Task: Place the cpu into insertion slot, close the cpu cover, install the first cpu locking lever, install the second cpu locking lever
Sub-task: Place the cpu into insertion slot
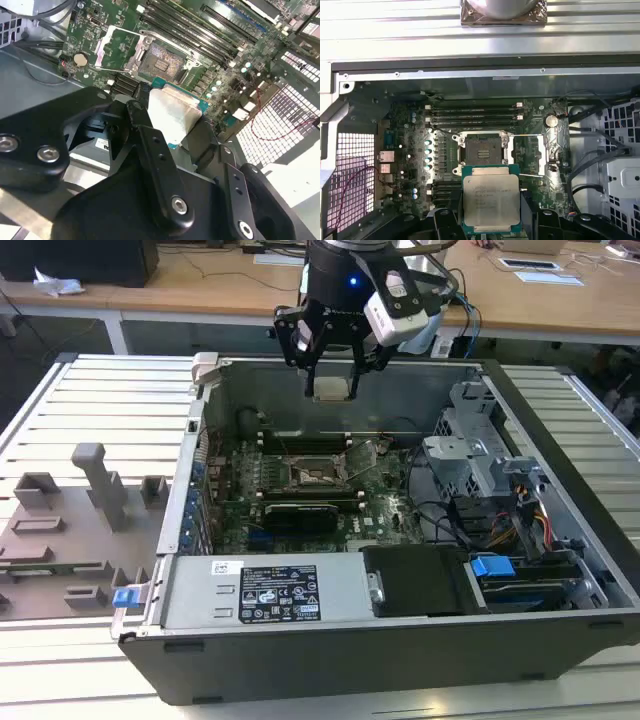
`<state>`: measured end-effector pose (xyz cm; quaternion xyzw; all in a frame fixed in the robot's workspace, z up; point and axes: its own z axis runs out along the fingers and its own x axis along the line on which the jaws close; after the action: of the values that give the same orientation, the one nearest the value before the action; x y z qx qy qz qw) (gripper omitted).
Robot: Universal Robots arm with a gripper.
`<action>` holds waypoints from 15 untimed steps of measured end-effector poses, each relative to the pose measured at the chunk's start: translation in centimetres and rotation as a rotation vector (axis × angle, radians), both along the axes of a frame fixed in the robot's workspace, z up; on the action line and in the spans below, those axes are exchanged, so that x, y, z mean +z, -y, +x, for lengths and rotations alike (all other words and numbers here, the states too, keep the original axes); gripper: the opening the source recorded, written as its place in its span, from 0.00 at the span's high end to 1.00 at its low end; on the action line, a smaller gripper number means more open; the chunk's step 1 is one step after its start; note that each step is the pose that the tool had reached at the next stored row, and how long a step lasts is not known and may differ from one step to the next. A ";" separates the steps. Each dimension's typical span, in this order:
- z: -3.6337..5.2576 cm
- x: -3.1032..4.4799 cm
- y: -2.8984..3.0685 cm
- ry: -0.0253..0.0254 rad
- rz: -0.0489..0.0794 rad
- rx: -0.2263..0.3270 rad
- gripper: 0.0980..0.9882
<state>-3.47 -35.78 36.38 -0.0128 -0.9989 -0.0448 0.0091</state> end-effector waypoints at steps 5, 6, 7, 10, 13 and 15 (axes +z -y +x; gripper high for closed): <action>0.00 -0.59 0.00 0.0000 -0.001 0.000 0.50; 0.00 -0.75 0.00 0.0000 -0.001 0.000 0.50; 0.00 -0.96 0.00 0.0000 -0.001 0.000 0.50; 0.00 -1.32 0.00 0.0000 -0.001 0.000 0.50; 0.00 -1.86 0.00 0.0000 -0.001 0.000 0.50; 0.00 -1.98 0.00 0.0000 -0.001 0.000 0.50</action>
<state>-3.47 -35.78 34.40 -0.0128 -0.9989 -0.0445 0.0091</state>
